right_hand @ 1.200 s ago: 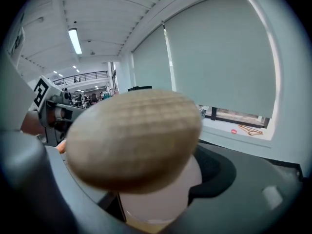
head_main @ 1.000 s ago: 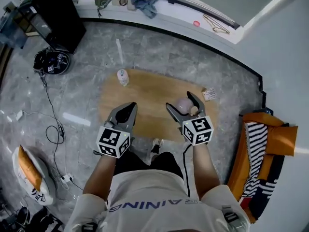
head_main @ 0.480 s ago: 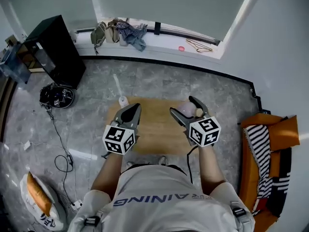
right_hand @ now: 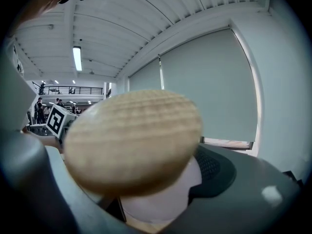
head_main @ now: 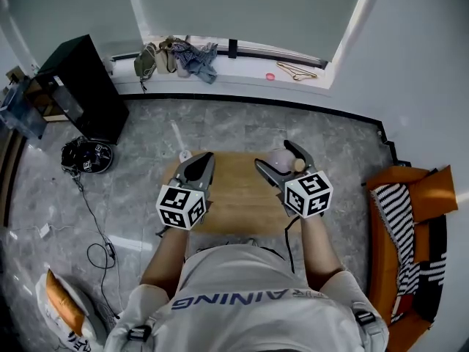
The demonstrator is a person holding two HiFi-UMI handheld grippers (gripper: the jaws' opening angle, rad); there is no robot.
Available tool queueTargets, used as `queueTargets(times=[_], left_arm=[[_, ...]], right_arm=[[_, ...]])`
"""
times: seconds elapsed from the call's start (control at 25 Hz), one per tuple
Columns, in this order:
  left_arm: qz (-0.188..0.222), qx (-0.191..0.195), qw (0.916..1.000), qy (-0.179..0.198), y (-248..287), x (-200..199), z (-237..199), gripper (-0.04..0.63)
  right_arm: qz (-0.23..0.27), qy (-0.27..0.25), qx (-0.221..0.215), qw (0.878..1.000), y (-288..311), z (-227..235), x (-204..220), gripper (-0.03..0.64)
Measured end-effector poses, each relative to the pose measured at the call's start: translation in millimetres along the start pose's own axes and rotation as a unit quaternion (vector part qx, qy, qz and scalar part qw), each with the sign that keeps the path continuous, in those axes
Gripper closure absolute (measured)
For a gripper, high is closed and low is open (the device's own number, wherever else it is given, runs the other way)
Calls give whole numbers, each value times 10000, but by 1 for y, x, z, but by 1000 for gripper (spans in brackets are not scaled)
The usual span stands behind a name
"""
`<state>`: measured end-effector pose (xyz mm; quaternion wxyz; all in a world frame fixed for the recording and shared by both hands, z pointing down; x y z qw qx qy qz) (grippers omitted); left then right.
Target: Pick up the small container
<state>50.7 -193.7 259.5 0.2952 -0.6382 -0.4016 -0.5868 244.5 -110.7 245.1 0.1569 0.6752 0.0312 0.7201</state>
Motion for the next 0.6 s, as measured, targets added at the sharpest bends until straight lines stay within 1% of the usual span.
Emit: queueTargets(times=[0.6], left_arm=[[3,70,10000,-24,5,1,11,594]], right_arm=[[-35,36,-25,10000,-4,8,3,184]])
Point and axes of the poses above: the fingertips, and each gripper's own axes: y forward along the fingers, z to its right, x out of its underside, the point moved 5 cm from there along -y, backward along the fingers, and after that the axes turned 2 degrees about y, right-handed, at the moved point
